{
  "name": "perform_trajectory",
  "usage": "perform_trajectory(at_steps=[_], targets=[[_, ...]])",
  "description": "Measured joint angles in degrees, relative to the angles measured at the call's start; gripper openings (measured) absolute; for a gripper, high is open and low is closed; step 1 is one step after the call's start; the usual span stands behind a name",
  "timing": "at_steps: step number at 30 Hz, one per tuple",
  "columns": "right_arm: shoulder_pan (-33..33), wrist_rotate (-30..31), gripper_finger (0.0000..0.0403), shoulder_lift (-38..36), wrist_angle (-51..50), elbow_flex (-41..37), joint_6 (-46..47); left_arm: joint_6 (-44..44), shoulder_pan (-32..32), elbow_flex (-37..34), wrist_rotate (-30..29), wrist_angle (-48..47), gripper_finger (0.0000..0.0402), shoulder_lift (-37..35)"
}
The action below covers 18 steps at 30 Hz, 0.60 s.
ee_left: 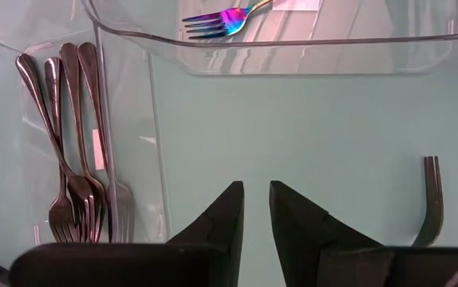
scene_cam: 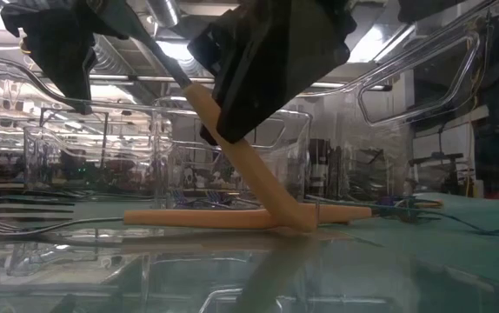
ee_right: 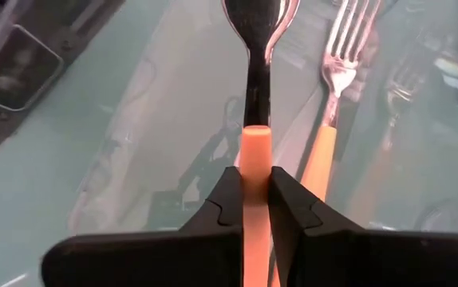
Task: Sort silverware by color (type)
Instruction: Put the yellow fork into the bottom transparent bin
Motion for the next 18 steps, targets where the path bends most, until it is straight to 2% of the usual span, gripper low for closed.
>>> perform_trajectory(at_steps=[4,18], targets=[[0.00,2.61,0.0015,0.00,0.00,0.00,0.05,0.00,0.00,0.00,0.00,0.00,0.0057,0.00],[-0.50,2.22,0.0015,0.00,-0.07,0.00,0.06,0.00,0.00,0.00,0.00,0.00,0.0057,0.00]])
